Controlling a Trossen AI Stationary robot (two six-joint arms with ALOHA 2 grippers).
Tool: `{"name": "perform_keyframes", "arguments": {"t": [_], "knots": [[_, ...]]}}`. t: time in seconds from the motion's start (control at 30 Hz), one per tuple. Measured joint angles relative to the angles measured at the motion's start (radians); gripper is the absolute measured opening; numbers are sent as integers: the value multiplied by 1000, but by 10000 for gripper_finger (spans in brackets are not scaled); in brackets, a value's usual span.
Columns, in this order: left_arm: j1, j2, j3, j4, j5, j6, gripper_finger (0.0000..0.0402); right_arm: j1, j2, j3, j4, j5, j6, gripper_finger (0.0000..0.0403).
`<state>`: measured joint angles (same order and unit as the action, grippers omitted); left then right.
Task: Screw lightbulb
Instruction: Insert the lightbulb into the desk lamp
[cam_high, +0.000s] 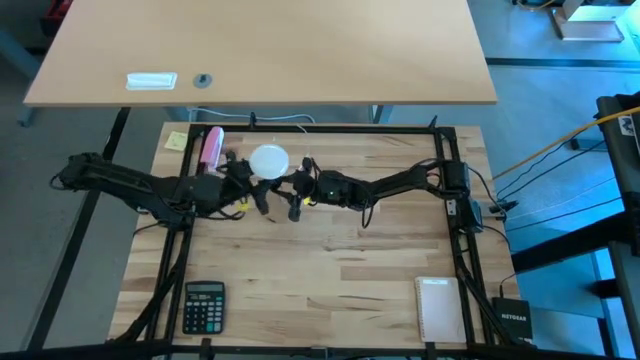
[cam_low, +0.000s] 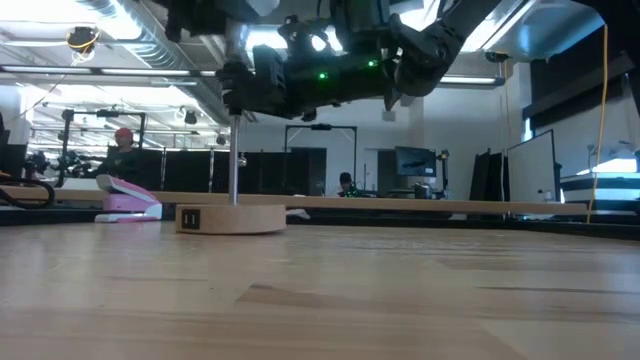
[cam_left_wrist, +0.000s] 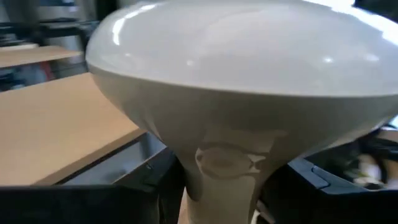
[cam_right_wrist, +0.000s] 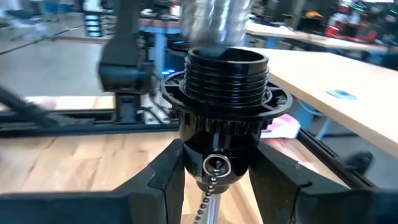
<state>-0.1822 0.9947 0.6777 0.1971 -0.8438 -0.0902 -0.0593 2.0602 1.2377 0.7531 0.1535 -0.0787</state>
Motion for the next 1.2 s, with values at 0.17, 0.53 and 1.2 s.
{"name": "perform_keyframes", "arguments": {"t": [0.17,0.53,1.2], "knots": [[-21,88,0,106,-167,5,172,1,0,0,-11,46,47,150],[-20,199,1,202,-276,-12,172,1,0,0,-17,50,56,150],[-47,240,-38,91,-339,-229,150,0,0,-1,-15,46,56,151]]}}
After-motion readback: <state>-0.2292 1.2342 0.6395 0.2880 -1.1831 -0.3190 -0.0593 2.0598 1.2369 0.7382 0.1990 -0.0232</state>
